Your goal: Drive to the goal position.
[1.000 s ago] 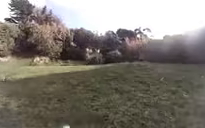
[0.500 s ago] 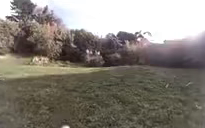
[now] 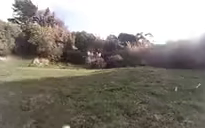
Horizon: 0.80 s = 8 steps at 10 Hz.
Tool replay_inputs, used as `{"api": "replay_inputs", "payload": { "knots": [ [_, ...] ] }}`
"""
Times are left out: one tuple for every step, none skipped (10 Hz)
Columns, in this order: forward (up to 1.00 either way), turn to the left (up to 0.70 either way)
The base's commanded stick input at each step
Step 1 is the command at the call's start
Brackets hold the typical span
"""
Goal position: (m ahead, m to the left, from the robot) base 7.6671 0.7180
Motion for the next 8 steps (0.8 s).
{"api": "replay_inputs", "payload": {
  "knots": [
    [0.7,0.14],
    [0.7,0.14],
    [0.7,0.14],
    [0.7,0.14],
    [0.7,0.14],
    [0.7,0.14],
    [0.7,0.11],
    [0.7,0.01]
  ]
}}
